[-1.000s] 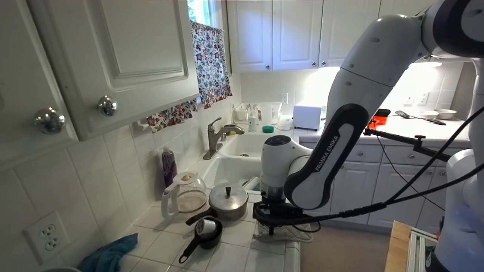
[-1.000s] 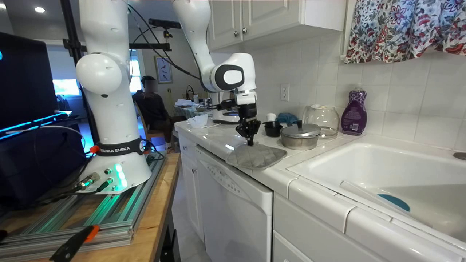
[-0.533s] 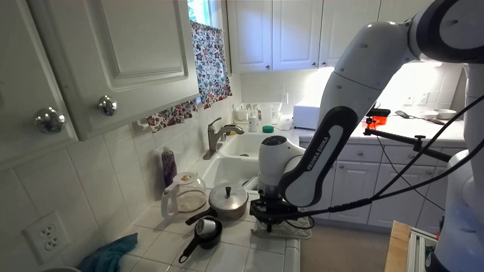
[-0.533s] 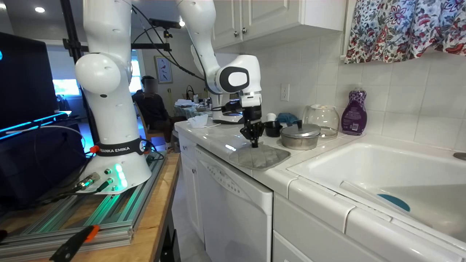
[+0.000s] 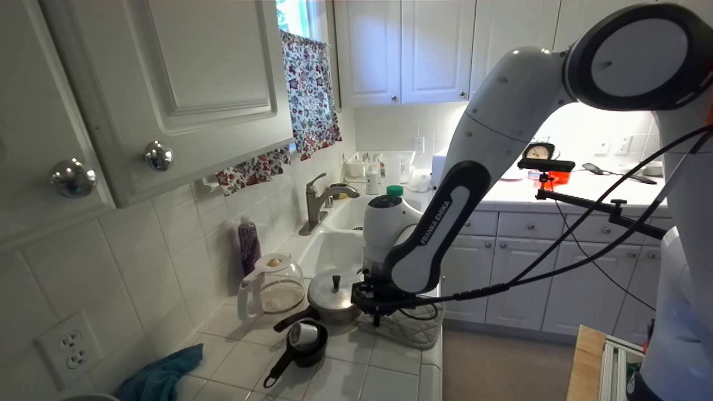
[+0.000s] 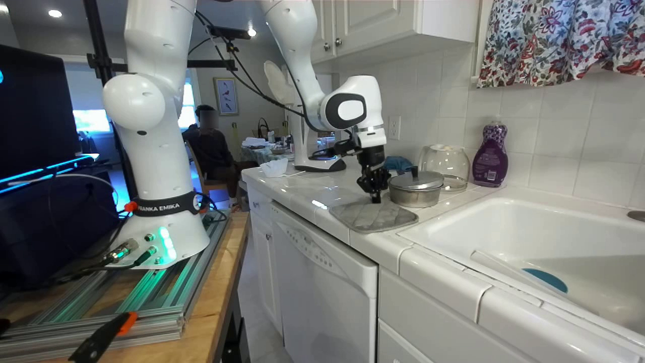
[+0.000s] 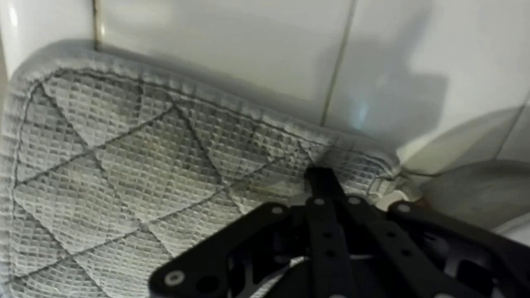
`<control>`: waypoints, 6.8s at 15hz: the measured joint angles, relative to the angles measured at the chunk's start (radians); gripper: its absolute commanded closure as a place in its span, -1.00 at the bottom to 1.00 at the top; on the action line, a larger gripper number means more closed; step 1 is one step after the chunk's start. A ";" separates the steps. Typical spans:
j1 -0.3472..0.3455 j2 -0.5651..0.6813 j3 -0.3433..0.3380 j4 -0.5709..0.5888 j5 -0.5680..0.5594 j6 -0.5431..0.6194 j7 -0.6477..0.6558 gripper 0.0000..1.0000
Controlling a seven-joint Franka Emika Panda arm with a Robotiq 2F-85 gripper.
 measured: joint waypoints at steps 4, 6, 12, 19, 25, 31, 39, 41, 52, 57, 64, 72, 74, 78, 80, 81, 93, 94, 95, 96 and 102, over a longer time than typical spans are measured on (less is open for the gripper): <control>-0.002 0.050 0.000 0.086 0.002 -0.035 -0.078 1.00; 0.000 0.073 0.004 0.125 0.002 -0.047 -0.126 1.00; 0.003 0.117 0.035 0.209 0.003 -0.102 -0.335 1.00; 0.004 0.116 0.080 0.225 0.019 -0.168 -0.598 0.48; 0.027 0.050 0.085 0.143 0.090 -0.187 -0.612 -0.22; 0.040 -0.223 0.133 -0.145 0.118 -0.185 -0.617 -0.98; 0.032 -0.428 0.174 -0.301 0.167 -0.123 -0.544 -1.00; 0.030 -0.428 0.174 -0.305 0.167 -0.118 -0.543 -1.00; -0.011 -0.296 0.287 -0.304 -0.083 0.314 0.002 -1.00; -0.010 -0.299 0.225 -0.237 -0.359 0.368 0.321 -1.00; -0.011 -0.294 0.225 -0.230 -0.366 0.367 0.329 -1.00; -0.029 -0.336 0.198 -0.107 -0.672 0.364 0.725 -1.00; -0.029 -0.336 0.216 -0.075 -0.767 0.349 0.866 -1.00; -0.024 -0.331 0.265 -0.031 -0.921 0.309 1.144 -1.00; -0.020 -0.324 0.288 -0.018 -0.995 0.278 1.283 -1.00; -0.017 -0.317 0.298 -0.014 -1.036 0.260 1.355 -1.00; 0.052 -0.014 0.246 0.159 -1.247 0.201 1.454 -1.00; 0.067 0.029 0.235 0.194 -1.294 0.201 1.483 -1.00; 0.081 0.074 0.226 0.228 -1.304 0.201 1.473 -1.00; 0.095 0.117 0.218 0.266 -1.300 0.201 1.460 -1.00; 0.221 0.372 0.129 0.531 -1.301 0.199 1.465 -1.00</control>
